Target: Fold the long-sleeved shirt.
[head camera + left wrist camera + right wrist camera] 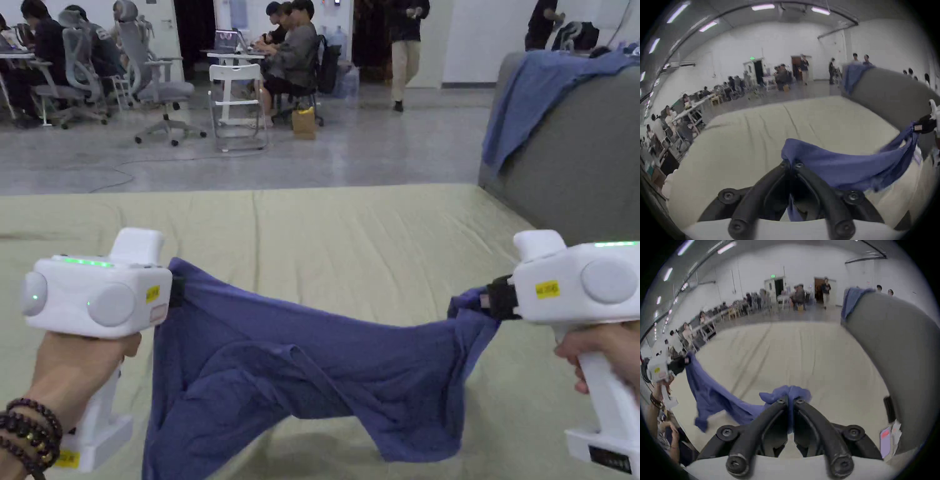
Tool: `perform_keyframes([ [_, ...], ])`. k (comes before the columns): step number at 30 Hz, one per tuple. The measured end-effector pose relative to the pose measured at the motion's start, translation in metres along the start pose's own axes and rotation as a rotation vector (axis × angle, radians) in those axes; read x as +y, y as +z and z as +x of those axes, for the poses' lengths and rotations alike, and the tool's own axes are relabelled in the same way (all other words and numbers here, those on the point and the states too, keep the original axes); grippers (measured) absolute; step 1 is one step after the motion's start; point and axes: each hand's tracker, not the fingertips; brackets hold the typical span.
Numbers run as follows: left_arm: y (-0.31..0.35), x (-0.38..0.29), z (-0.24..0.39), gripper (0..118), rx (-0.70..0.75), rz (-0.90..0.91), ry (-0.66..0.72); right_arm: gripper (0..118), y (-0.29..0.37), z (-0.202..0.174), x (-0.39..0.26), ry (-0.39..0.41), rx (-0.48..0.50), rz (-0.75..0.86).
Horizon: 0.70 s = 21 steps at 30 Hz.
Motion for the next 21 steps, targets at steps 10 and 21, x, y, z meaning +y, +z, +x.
perform_keyframes([
  [10,0.057,0.208,-0.052,0,0.107,0.257,0.071,1,0.055,-0.046,0.243,0.078,-0.12,0.298],
  [21,0.049,0.233,-0.052,0,0.16,0.279,0.062,1,0.039,-0.057,0.269,0.013,-0.149,0.324],
])
